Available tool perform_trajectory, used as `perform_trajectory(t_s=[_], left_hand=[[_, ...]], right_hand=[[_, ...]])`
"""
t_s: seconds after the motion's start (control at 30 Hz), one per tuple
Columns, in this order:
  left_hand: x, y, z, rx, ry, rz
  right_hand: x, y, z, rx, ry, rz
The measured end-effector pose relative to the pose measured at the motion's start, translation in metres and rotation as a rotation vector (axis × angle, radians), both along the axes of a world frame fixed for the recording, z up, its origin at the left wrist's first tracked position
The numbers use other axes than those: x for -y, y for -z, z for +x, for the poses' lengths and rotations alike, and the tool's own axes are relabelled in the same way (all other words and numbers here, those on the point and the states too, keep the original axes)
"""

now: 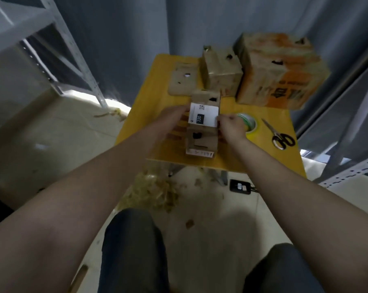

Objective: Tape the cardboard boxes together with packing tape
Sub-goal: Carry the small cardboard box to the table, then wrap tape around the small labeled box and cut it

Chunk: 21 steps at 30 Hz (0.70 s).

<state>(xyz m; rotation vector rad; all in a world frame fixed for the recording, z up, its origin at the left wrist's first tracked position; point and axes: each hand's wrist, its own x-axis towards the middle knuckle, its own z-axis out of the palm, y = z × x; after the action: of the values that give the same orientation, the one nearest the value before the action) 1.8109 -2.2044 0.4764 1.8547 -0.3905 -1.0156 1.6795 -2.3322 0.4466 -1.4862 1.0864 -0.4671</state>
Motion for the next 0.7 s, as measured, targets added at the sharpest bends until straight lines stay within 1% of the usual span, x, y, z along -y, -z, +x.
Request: perform_trajectory(t_s=[0.1,0.2,0.33,0.4,0.5,0.6,0.7], left_hand=[[0.005,0.031,-0.001,0.022,-0.033,-0.078],[0.003,0.043,-0.006,-0.044,-0.045,-0.157],[-0.011,0.039,-0.017,-0.078,-0.009,-0.278],[-0.022,0.032,-0.028,-0.086,-0.052,-0.314],[-0.036,0.02,-0.041,-0.058,-0.121,-0.348],[-0.049,0.01,-0.051,-0.02,-0.159,-0.386],[-0.061,-0.001,-0.064,-0.005,-0.165,-0.413]], right_hand=[[0.0,0.02,-0.003,0.055,0.029,-0.039],[-0.001,0.028,-0.008,0.11,0.017,-0.054],[-0.012,0.022,-0.021,0.221,0.009,-0.033],[-0.022,0.016,-0.028,0.265,-0.042,-0.028],[-0.033,0.007,-0.042,0.26,-0.15,-0.022],[-0.045,-0.001,-0.052,0.314,-0.25,0.037],[-0.058,-0.01,-0.062,0.375,-0.284,0.059]])
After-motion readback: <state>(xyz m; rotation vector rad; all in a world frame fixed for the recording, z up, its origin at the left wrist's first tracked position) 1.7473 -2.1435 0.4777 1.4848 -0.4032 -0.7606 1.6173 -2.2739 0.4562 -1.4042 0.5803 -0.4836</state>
